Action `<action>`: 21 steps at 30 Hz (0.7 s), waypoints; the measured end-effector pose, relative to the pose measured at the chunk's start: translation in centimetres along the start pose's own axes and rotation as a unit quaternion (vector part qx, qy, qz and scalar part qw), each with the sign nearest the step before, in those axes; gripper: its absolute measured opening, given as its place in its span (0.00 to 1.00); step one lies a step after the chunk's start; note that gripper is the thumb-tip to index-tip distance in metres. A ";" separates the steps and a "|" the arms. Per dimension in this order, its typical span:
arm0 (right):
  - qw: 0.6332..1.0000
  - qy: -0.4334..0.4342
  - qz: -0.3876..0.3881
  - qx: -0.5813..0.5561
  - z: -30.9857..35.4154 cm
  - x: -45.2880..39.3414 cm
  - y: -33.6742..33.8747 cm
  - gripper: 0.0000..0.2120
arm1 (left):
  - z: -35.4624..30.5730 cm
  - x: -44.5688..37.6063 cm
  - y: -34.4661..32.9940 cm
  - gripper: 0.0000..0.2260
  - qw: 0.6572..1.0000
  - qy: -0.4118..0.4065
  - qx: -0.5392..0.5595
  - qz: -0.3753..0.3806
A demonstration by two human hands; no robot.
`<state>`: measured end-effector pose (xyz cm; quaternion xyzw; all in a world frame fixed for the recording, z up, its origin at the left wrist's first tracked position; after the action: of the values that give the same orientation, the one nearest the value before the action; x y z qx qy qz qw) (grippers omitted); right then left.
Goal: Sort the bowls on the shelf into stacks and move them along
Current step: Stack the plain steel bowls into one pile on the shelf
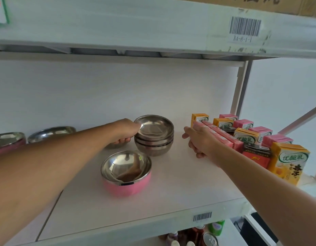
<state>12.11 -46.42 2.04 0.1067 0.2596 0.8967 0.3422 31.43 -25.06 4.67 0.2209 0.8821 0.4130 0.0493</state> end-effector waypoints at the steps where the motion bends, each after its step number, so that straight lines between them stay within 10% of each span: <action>1: 1.000 -0.002 -0.002 0.002 -0.2 -0.2 -0.3 0.19 | 0.2 0.2 0.1 0.32 1.000 -0.004 0.004 0.000; 5: 1.000 -0.014 0.001 0.000 -0.9 -0.5 -1.2 0.15 | 2.0 -0.1 1.8 0.42 0.999 -0.007 0.019 -0.028; 15: 0.943 0.099 0.084 0.308 0.1 2.7 -4.6 0.10 | 9.7 2.9 5.7 0.27 0.978 -0.133 -0.154 -0.038; 21: 0.950 0.123 0.085 0.274 1.7 3.8 -5.8 0.10 | 11.0 7.7 6.3 0.22 0.957 -0.194 -0.199 -0.088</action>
<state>13.12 -39.54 0.41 0.1074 0.5255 0.8228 0.1878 29.73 -10.44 2.93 0.2043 0.7713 0.5238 0.2984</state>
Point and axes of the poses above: each hand's wrist, its own x-axis away from the middle knuckle, its own y-axis out of the back of the hand, z = x × y, the point moved 7 cm from there along -x, towards the middle knuckle, and after that the axes turned 9 degrees about x, right-handed, at the moved point
